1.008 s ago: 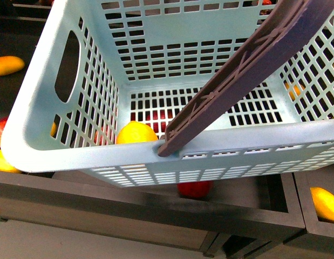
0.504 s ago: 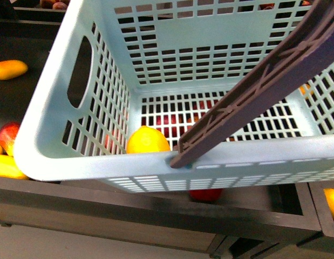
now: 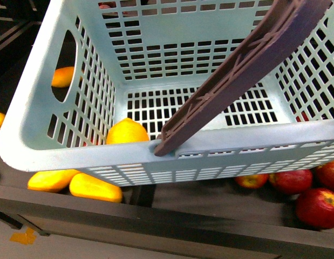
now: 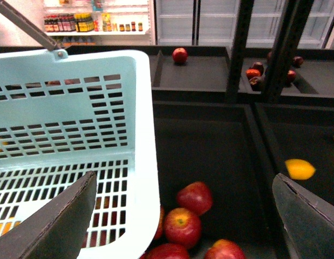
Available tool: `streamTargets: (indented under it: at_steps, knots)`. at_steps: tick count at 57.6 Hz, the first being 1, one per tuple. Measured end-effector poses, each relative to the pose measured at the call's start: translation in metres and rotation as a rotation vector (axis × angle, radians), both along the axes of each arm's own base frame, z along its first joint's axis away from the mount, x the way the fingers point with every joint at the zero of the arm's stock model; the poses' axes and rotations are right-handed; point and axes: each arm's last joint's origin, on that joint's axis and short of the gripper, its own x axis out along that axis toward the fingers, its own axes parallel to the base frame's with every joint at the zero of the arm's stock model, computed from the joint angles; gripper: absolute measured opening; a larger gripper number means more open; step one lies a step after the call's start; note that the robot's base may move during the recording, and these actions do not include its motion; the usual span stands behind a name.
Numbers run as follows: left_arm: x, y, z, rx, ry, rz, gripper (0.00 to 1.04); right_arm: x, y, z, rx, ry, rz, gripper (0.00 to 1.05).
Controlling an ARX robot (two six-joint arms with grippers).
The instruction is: Pick lemon and mango into basket
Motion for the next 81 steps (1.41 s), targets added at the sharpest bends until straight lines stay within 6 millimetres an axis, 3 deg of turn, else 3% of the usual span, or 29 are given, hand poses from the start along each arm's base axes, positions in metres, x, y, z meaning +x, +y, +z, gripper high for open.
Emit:
streamTargets:
  at_steps: [81]
  knots:
    - [-0.0004,-0.0004,-0.0004,-0.001,0.002,-0.003,0.05,-0.0001,0.0003,-0.0004,0.000,0.001,0.002,0.96]
